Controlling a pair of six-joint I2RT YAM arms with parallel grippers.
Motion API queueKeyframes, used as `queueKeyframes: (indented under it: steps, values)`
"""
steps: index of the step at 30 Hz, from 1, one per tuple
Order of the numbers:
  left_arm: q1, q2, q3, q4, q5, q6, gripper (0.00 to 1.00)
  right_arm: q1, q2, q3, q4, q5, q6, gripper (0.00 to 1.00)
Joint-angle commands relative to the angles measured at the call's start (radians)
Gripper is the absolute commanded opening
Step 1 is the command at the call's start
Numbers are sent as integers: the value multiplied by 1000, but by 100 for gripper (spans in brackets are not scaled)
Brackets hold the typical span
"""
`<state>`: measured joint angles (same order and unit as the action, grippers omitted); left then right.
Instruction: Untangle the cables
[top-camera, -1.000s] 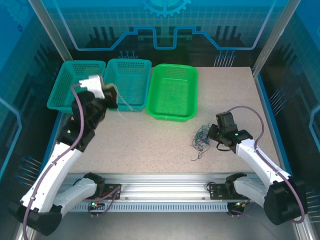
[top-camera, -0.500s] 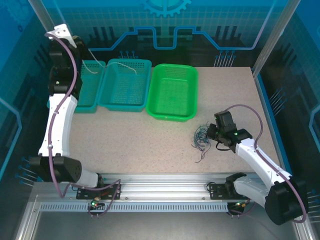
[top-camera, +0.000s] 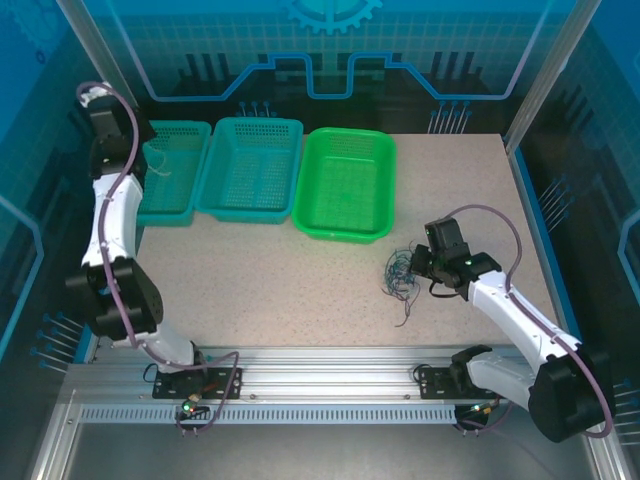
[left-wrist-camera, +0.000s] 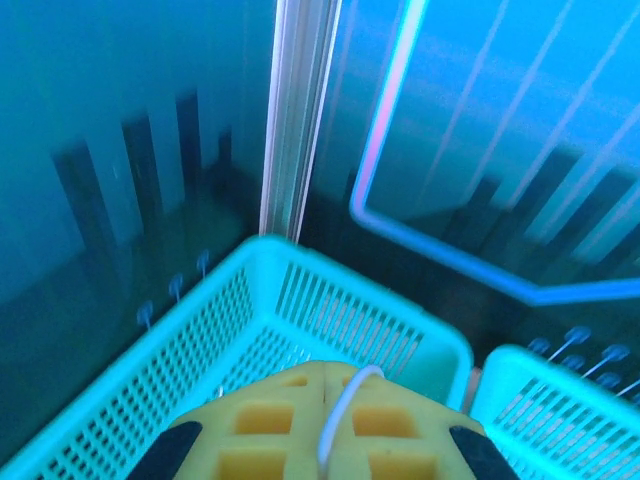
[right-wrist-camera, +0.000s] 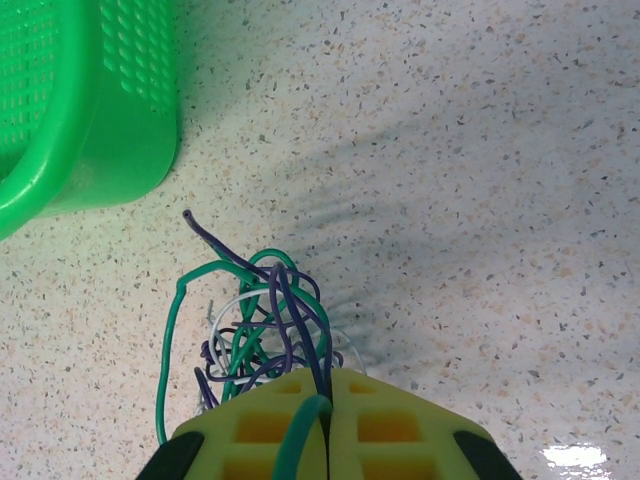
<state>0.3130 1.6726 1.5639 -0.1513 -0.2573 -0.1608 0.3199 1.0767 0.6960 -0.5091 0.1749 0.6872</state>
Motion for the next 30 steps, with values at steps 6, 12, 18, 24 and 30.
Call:
queueKeyframes:
  steps: [6,12,18,24,30]
  values:
    - [33,90,-81,39,44,-59,53,14,-4,37,-19,-24,-13,0]
    - [22,-60,-117,65,129,-151,60,15,3,55,-2,-92,-74,1]
    - [-199,-291,-263,174,348,-191,60,8,43,62,45,-212,-118,0]
    - [-612,-404,-449,302,545,-63,62,8,76,71,101,-378,-150,0]
    - [-878,-389,-596,337,642,65,64,11,61,72,147,-518,-197,0]
